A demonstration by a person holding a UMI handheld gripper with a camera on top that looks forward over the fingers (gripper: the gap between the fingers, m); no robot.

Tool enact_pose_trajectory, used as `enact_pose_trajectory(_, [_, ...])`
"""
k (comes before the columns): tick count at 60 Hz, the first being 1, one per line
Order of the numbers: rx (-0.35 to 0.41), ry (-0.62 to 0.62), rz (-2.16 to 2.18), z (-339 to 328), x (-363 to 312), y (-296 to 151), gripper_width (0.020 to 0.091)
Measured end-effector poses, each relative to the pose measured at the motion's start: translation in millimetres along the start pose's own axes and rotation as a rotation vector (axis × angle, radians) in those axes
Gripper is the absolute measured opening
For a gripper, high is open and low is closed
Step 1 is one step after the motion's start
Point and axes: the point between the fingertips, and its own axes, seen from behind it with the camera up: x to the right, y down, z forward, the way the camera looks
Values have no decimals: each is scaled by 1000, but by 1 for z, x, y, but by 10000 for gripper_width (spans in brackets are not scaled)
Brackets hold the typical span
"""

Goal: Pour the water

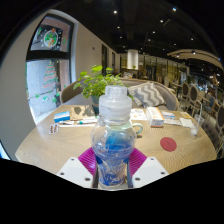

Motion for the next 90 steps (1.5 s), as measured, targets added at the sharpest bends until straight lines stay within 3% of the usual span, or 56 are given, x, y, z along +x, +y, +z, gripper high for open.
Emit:
enact_pose_trajectory(5, [0, 41, -53, -3, 13, -14, 375])
enact_pose_trajectory(6, [4, 43, -64, -3, 17, -17, 344])
enact_pose_trajectory(19, [53, 250, -354, 4, 96, -103, 343])
enact_pose_trajectory(31, [5, 501, -917, 46, 174, -175, 343])
enact_pose_trajectory(41, [-72, 638, -1455, 86, 191, -199, 340])
enact_pose_trajectory(46, [-70, 694, -1702, 102, 182, -208, 343])
enact_pose_trajectory(69, [-91, 642, -2184, 142, 141, -179, 341])
enact_pose_trajectory(78, [-96, 581, -2006, 135, 148, -178, 344])
enact_pose_trajectory(90, [5, 453, -1360, 95, 168, -210, 349])
